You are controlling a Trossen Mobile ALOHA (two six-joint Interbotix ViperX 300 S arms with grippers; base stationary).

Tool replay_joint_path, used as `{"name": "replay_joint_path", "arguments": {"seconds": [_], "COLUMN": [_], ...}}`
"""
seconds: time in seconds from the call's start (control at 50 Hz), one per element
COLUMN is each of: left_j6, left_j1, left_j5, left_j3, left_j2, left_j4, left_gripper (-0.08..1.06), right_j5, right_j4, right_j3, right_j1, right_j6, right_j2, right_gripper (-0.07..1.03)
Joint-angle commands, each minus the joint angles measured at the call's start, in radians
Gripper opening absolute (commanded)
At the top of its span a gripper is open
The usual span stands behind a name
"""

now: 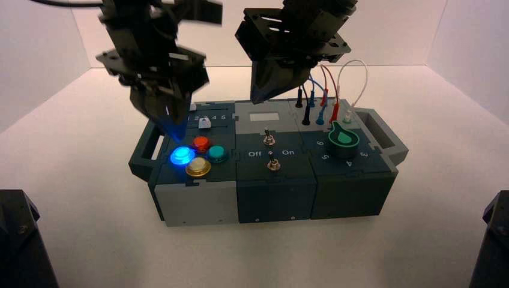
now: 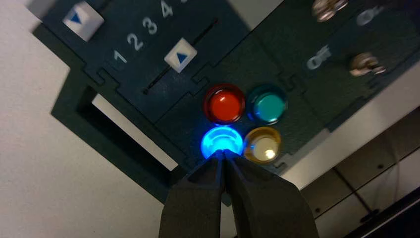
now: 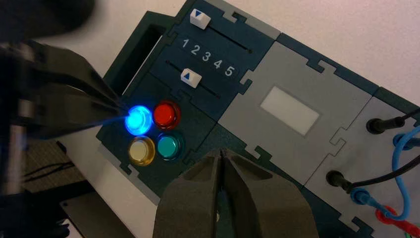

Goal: Push the blue button with the left gripper.

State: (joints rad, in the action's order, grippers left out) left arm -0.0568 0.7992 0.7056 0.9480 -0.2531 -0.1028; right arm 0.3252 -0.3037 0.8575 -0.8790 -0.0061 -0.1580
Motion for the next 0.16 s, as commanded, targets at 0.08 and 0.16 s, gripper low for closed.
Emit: {"name": "replay_joint_path", "arguments": {"seconds": [0.08, 0.16], "left_j6": [-0.015, -0.02], "left_j1": [0.002, 0.002], "left_j5": [0.002, -0.002], "left_j3": [0.002, 0.006], "left_j2": [-0.071, -0.081], "left_j4": [0.002, 0.006], "left_gripper": [-0.03, -0.03], "right_j5": [0.008, 0.008], "right_j4": [0.002, 0.002], "right_j3": [-0.032, -0.037], "right_j1": [-0.008, -0.008], "right_j6": [-0.003, -0.003], "right_j2": [-0.012, -0.009], "right_gripper": [-0.03, -0.03]}}
